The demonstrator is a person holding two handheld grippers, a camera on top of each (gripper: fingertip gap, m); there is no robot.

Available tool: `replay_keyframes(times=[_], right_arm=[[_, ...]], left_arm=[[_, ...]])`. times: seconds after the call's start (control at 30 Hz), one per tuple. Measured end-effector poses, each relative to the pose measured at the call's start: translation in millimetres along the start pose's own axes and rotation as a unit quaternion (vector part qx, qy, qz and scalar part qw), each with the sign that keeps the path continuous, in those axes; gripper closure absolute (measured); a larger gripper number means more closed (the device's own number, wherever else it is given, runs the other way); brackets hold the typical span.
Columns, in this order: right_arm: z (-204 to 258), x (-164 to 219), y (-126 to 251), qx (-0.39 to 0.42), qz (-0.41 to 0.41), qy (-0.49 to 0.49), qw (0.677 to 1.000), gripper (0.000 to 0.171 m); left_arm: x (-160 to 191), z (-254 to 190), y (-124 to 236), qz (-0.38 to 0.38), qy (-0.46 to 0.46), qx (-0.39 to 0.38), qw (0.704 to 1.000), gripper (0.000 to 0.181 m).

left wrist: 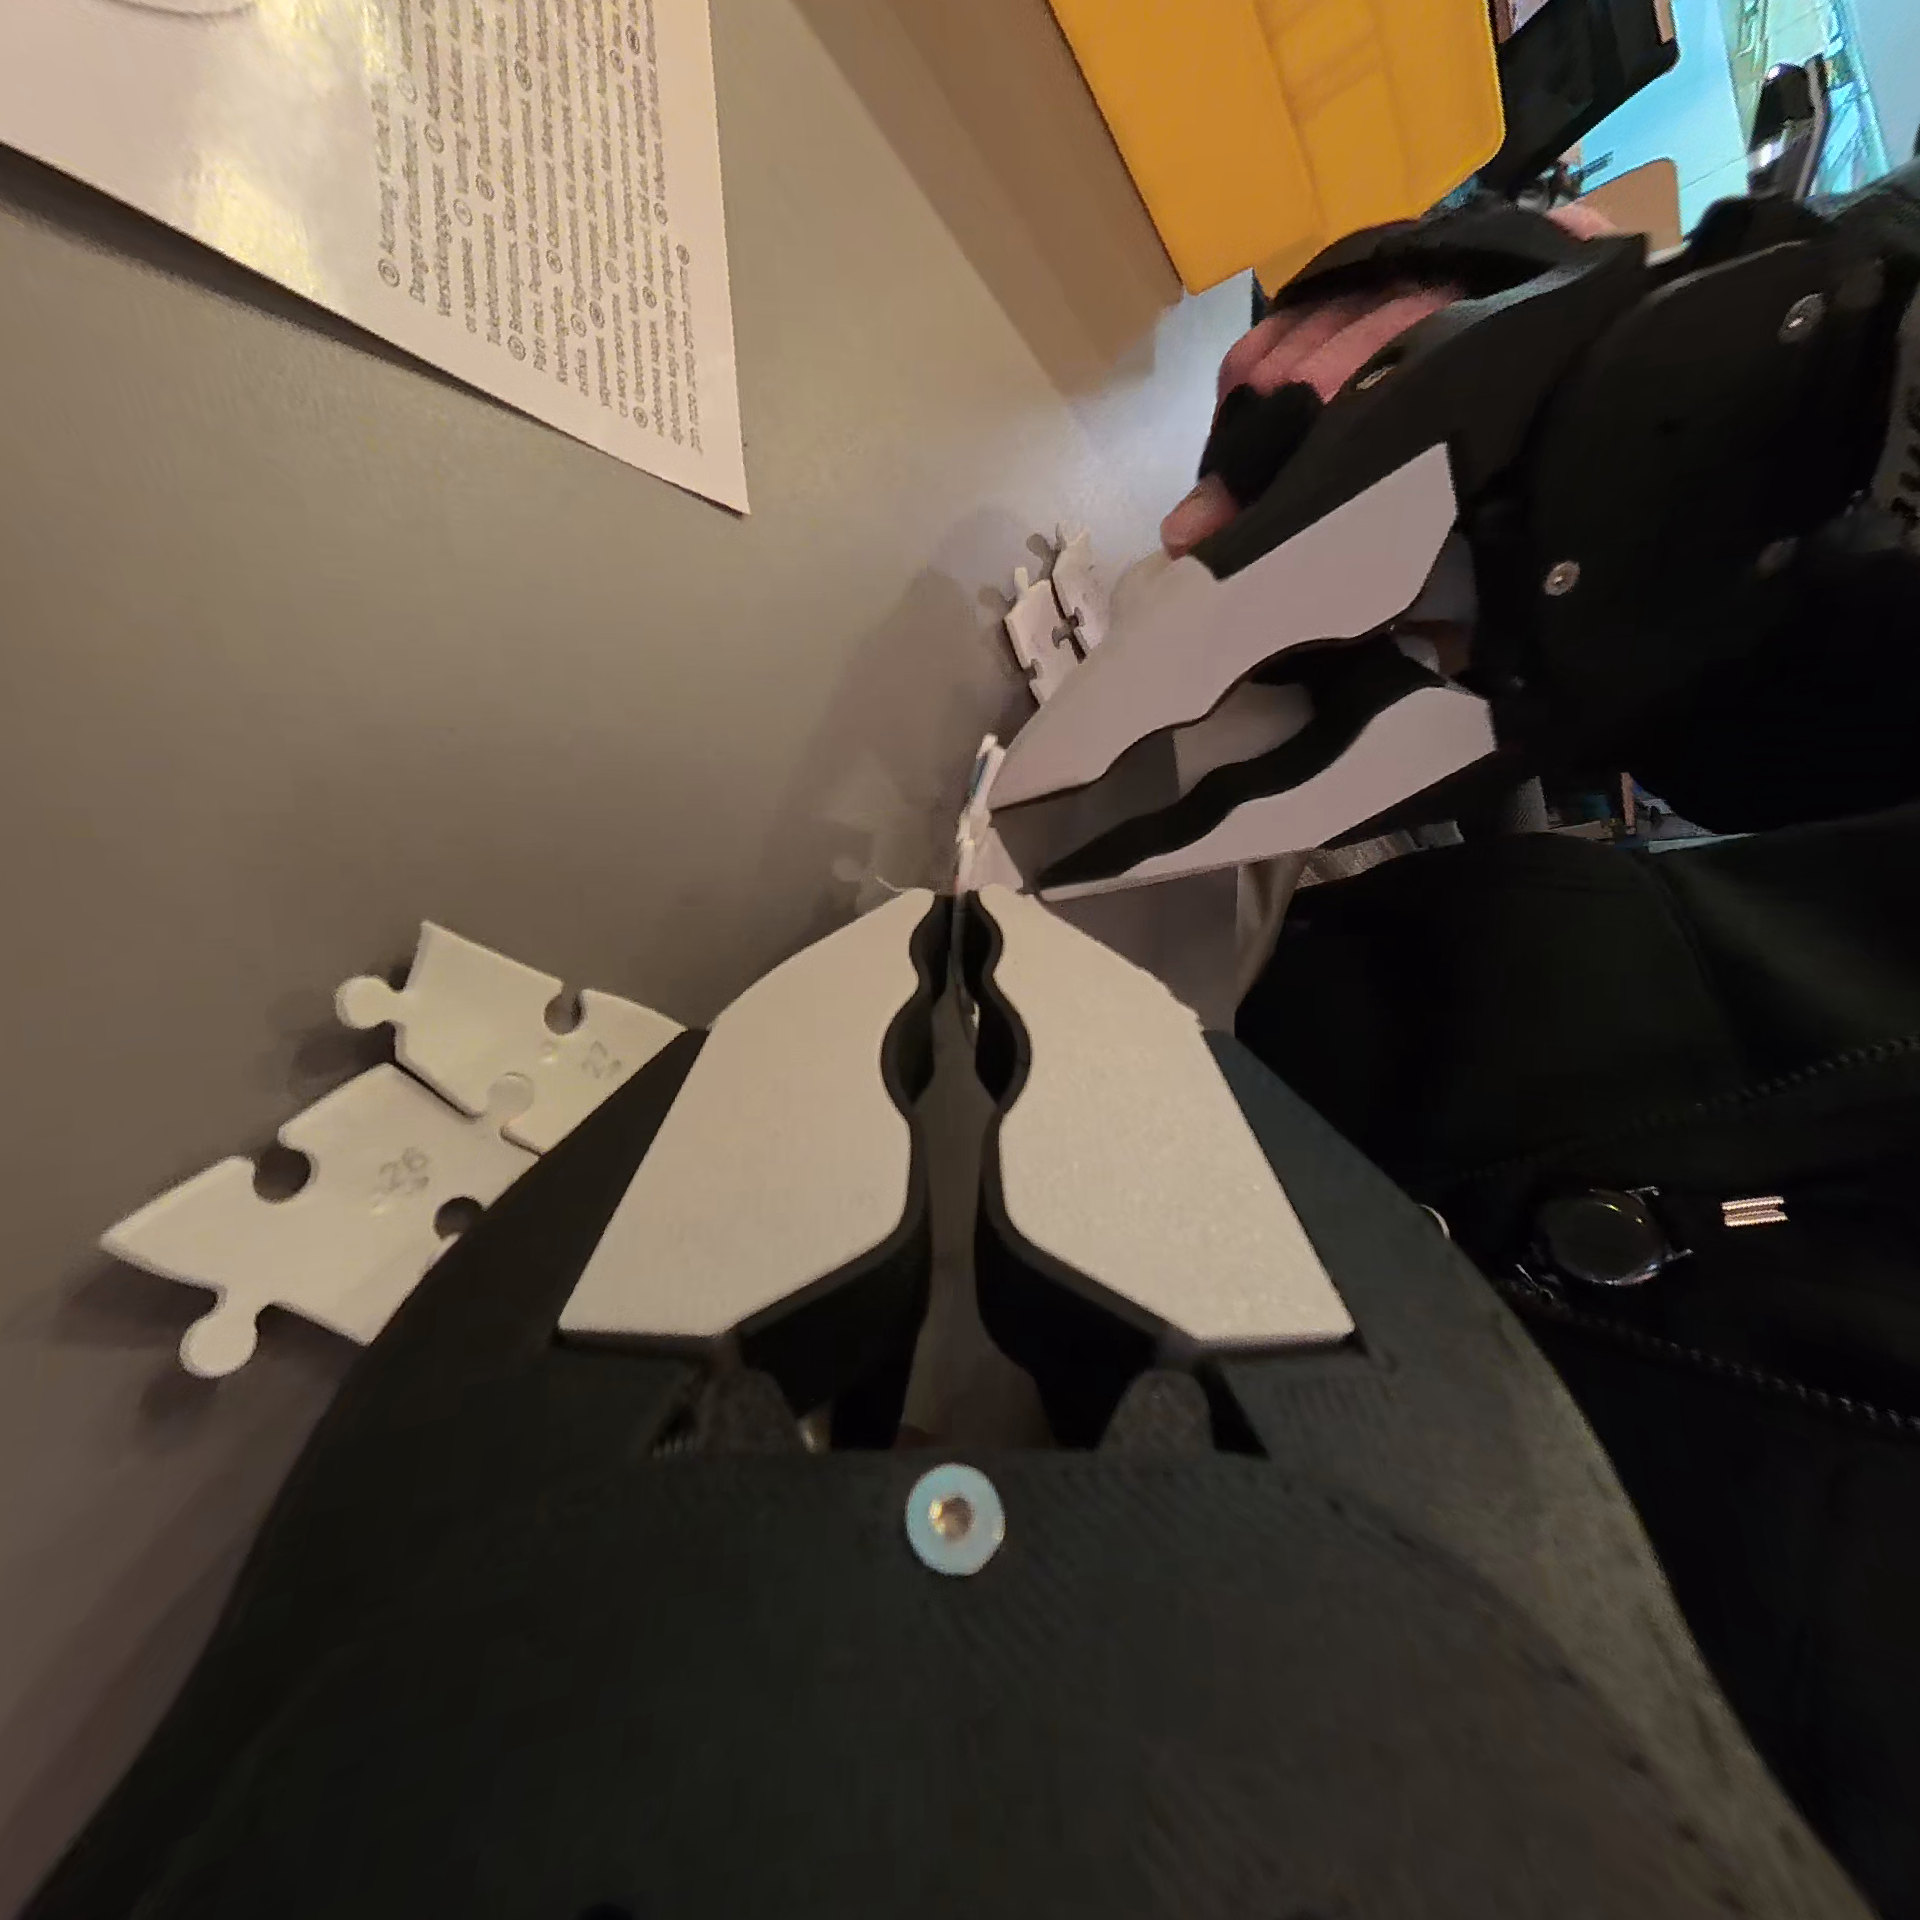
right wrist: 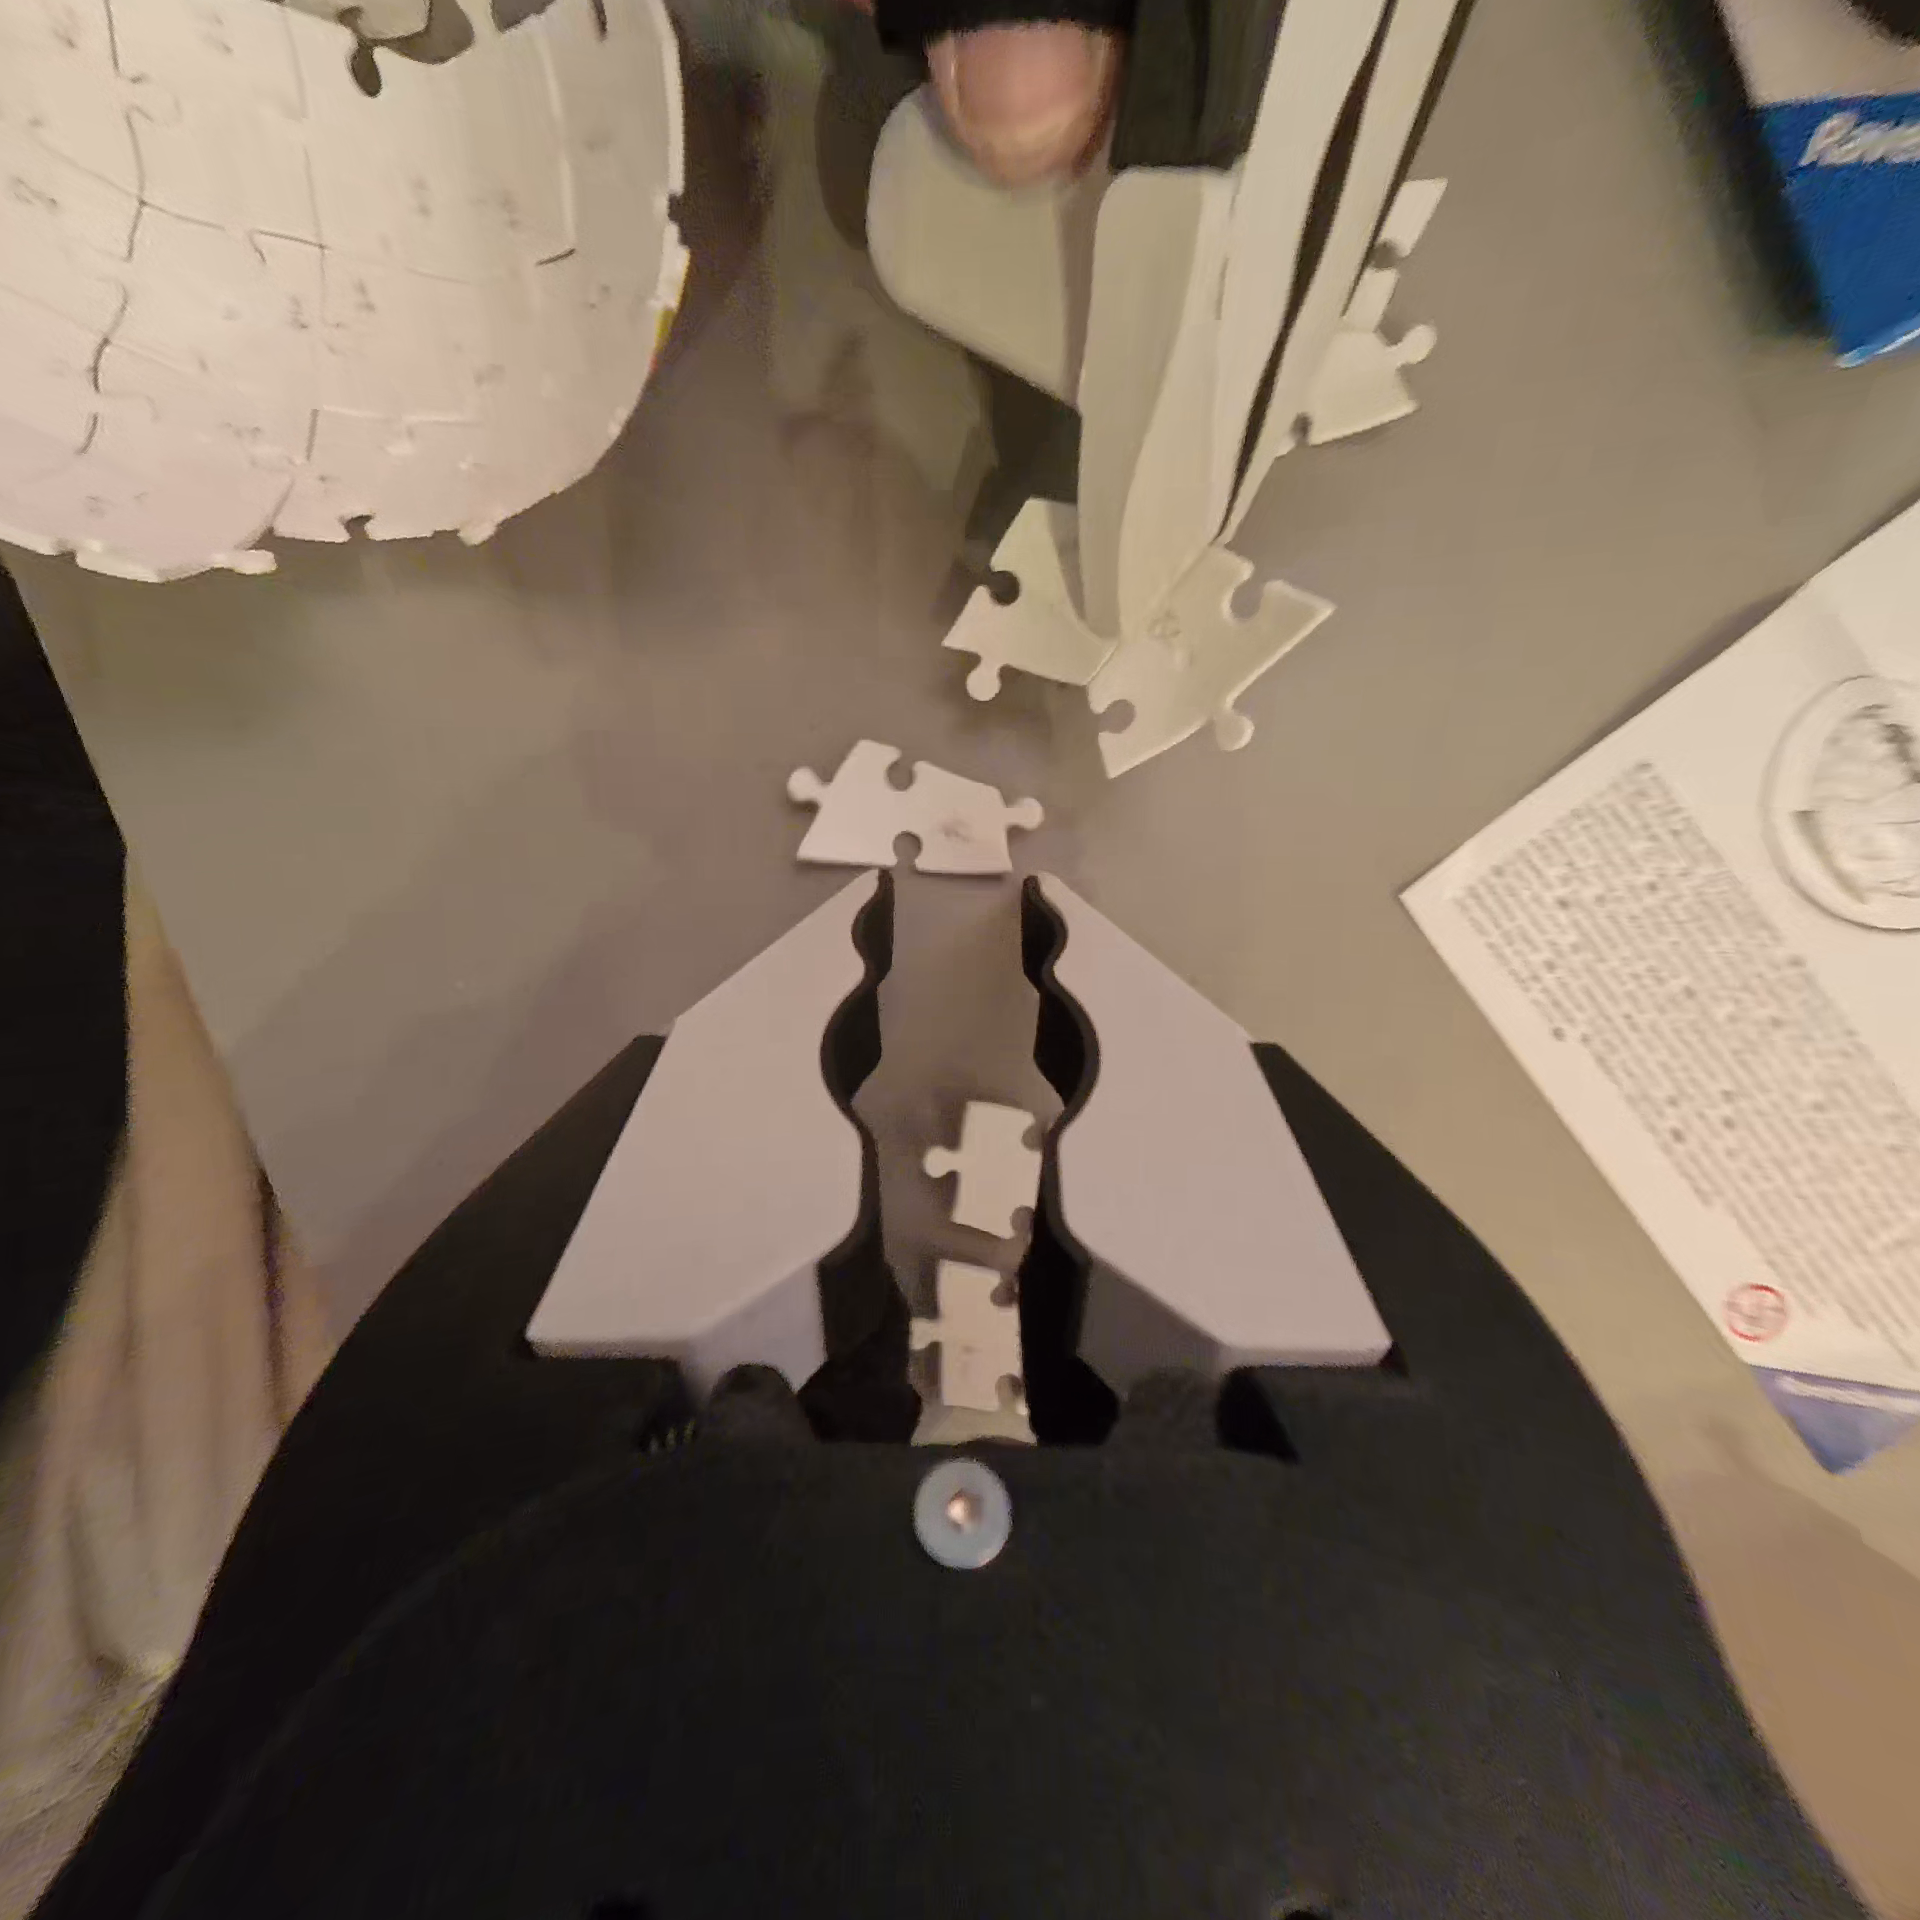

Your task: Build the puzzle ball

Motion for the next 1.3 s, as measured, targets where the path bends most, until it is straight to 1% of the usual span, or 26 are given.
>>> replay_keyframes(times=[0.07,0.2,0.23,0.3,0.37,0.4,0.43,0.5,0.57,0.77,0.97,1.1,1.2,1.3], right_arm=[[2,0,-2,-0.007,-0.002,-0.010,1.000,0.149],[0,-2,1,0.021,-0.010,-0.011,1.000,0.149],[1,-4,2,0.016,-0.017,-0.013,1.000,0.145],[5,-7,1,0.000,-0.022,-0.020,1.000,0.126],[6,-8,-3,-0.017,-0.024,-0.042,0.999,0.126],[6,-9,-7,-0.023,-0.024,-0.056,0.998,0.122],[6,-10,-9,-0.025,-0.034,-0.070,0.997,0.125],[3,-10,-11,-0.028,-0.045,-0.100,0.994,0.142],[2,-8,-12,-0.025,-0.050,-0.108,0.993,0.159],[1,-5,-11,-0.044,-0.069,-0.134,0.988,0.171],[-1,-5,-7,-0.054,-0.094,-0.140,0.984,0.171],[-6,-7,0,-0.046,-0.110,-0.137,0.983,0.171],[-9,-7,-1,-0.026,-0.109,-0.108,0.988,0.171],[-8,-6,-2,-0.035,-0.112,-0.106,0.987,0.171]], left_arm=[[1,0,0,-0.002,0.001,0.000,1.000,0.179],[3,1,-1,-0.001,0.004,0.001,1.000,0.179],[3,1,-1,-0.001,0.004,0.002,1.000,0.179],[3,1,-1,-0.002,0.005,0.000,1.000,0.179],[4,1,0,-0.006,0.006,0.000,1.000,0.179],[4,1,0,-0.007,0.006,0.000,1.000,0.179],[4,1,0,-0.009,0.006,-0.001,1.000,0.179],[4,1,1,-0.014,0.006,-0.001,1.000,0.179],[5,2,2,-0.016,0.007,-0.001,1.000,0.179],[6,2,1,-0.018,0.008,0.004,1.000,0.179],[7,2,-2,-0.003,0.011,0.008,1.000,0.179],[8,2,-6,0.013,0.016,0.011,1.000,0.179],[8,0,-8,0.025,0.013,0.013,1.000,0.179],[7,0,-9,0.028,0.013,0.007,1.000,0.179]])
Point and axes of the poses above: each gripper's, where its closed fingertips meet, y back along the fingers, x out of its underside, z = x × y across the jaws, the point moved 9 cm from there along y, back along the fingers, and after that the axes turned 3 degrees about x, right-handed, at the moved point
